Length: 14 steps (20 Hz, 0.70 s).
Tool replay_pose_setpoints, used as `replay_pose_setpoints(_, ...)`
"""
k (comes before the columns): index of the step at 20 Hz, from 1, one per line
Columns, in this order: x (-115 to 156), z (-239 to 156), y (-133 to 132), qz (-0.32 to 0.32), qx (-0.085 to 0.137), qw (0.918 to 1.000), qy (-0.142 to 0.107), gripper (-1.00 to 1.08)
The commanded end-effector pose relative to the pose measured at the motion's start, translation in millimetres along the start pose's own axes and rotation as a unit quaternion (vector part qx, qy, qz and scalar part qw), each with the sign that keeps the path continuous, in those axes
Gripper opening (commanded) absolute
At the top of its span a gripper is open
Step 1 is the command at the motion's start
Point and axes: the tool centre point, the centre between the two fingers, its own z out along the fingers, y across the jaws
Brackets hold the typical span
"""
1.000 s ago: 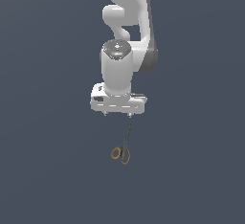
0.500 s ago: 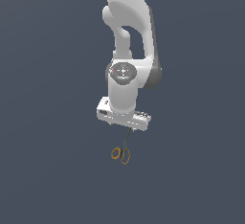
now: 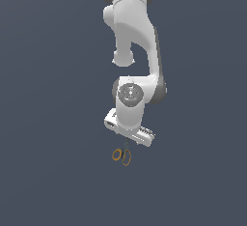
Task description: Pick up the object and move it to a goal position.
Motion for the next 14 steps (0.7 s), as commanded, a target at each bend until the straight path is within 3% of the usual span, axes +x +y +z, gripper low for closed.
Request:
replay_pose_setpoints(1, 1.8, 7.4, -4.2, 0.015, 0.000, 0.9999, -0.001, 1.00)
replay_pose_setpoints(14, 2.4, 25.0, -8.1, 0.029, 0.000, 0.9996, -0.002, 1.00)
